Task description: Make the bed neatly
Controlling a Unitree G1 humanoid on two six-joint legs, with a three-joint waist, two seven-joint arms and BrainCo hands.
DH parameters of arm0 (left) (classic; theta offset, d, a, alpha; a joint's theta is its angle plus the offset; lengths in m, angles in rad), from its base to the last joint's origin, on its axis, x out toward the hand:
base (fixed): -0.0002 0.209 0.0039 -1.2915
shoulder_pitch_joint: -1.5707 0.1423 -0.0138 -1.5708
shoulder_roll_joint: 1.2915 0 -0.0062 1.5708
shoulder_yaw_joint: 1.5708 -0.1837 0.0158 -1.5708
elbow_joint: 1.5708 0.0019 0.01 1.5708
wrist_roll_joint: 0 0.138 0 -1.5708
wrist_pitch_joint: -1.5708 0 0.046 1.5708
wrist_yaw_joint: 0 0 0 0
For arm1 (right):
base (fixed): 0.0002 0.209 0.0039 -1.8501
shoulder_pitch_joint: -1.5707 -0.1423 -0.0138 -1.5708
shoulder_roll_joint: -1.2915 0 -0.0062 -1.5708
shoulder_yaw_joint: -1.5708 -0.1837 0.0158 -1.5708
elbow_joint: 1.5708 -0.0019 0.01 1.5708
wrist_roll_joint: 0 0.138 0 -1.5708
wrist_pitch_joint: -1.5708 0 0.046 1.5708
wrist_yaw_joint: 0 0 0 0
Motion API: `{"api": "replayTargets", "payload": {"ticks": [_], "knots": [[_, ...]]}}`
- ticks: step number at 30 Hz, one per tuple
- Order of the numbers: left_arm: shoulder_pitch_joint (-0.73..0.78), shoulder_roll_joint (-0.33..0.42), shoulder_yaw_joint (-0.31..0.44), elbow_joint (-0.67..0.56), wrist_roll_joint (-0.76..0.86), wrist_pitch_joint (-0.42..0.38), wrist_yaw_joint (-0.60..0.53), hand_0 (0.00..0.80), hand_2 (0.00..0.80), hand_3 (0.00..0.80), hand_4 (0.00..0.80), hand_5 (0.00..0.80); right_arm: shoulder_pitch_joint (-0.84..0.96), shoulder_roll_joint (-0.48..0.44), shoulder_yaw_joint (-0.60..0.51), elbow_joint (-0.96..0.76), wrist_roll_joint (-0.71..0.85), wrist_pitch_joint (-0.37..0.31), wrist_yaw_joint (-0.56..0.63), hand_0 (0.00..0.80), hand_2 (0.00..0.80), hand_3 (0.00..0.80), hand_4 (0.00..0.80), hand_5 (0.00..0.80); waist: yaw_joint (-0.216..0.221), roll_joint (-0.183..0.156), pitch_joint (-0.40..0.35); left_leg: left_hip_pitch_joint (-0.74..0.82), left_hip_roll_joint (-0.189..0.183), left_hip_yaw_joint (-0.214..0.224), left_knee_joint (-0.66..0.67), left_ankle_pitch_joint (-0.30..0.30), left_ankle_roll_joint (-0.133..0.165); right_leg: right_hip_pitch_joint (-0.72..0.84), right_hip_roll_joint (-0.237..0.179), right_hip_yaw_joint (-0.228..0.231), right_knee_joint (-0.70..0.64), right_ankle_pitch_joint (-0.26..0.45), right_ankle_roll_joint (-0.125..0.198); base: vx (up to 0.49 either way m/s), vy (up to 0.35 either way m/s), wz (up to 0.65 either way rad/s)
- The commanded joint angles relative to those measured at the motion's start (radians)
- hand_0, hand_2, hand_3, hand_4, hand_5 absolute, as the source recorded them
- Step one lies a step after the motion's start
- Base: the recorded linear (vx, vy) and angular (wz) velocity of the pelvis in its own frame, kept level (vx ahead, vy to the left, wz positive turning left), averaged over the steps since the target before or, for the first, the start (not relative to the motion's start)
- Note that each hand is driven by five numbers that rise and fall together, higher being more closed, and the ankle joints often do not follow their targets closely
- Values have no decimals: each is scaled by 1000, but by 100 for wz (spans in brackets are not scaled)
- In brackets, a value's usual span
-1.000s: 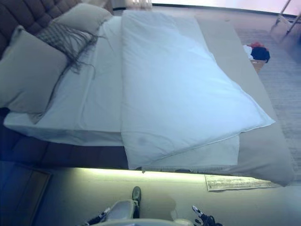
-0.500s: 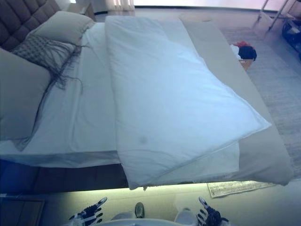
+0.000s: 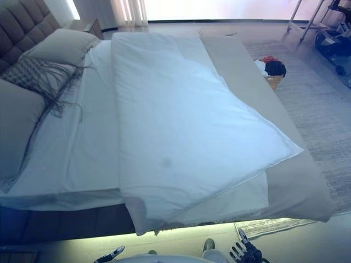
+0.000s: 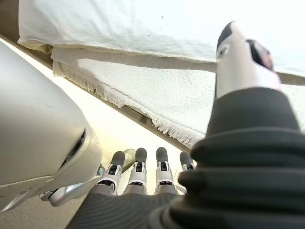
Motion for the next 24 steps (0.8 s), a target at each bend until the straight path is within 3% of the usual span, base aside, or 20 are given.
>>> {"api": "replayTargets", "payload": {"ticks": [1, 2, 3, 7, 10, 15, 24], "knots": [[-49, 22, 35, 47, 17, -16, 1, 0, 0, 0, 0, 0, -55, 9, -34, 8, 14, -44, -5, 0, 0, 0, 0, 0, 16, -22, 50, -108, -22, -38, 238, -122, 44, -42, -219, 33, 49, 113, 106, 65, -319, 1], [-51, 18, 32, 31, 5, -21, 12, 0, 0, 0, 0, 0, -53, 5, -38, 1, 29, -61, -12, 0, 0, 0, 0, 0, 1, -29, 65, -137, 15, -25, 310, -137, 41, -50, -210, 56, 107, 66, 111, 52, -296, 21], [-52, 13, 30, 19, -14, -23, 26, 0, 0, 0, 0, 0, -56, 3, -39, -11, 26, -67, -29, 0, 0, 0, 0, 0, -2, -30, 73, -157, 34, -20, 345, -140, 35, -56, -209, 48, 139, 48, 112, 21, -308, 32], [-76, -5, 22, -7, -84, -42, -6, 0, 0, 0, 0, 0, -107, -13, -37, -40, 75, -99, -102, 0, 0, 0, 0, 0, -4, -7, 110, -170, 70, -42, 318, -102, 6, -100, -194, 30, 220, 0, 103, -4, -162, 16], [-92, -33, -9, -43, -189, -83, -73, 0, 0, 0, 0, 0, -162, -41, -38, -49, 95, -115, -97, 0, 0, 0, 0, 0, 1, 18, 141, -198, 66, -82, 293, -72, -2, -149, -191, 40, 263, -27, 102, -76, -44, 11], [-150, -35, -70, -188, -340, -85, -145, 0, 0, 0, 0, 0, -299, -99, -27, -102, 206, -148, -121, 0, 0, 0, 0, 0, 29, 54, 244, -342, 48, -136, 362, -63, -12, -293, -226, 64, 390, -51, 103, -171, -22, 30], [-211, 9, -202, -439, -519, -85, -119, 0, 0, 0, 0, 0, -580, -286, 12, -150, 272, -113, -222, 0, 0, 0, 0, 0, 74, 111, 361, -582, 9, -186, 460, -54, -17, -506, -234, 87, 512, -84, 91, -123, -8, 23]]}}
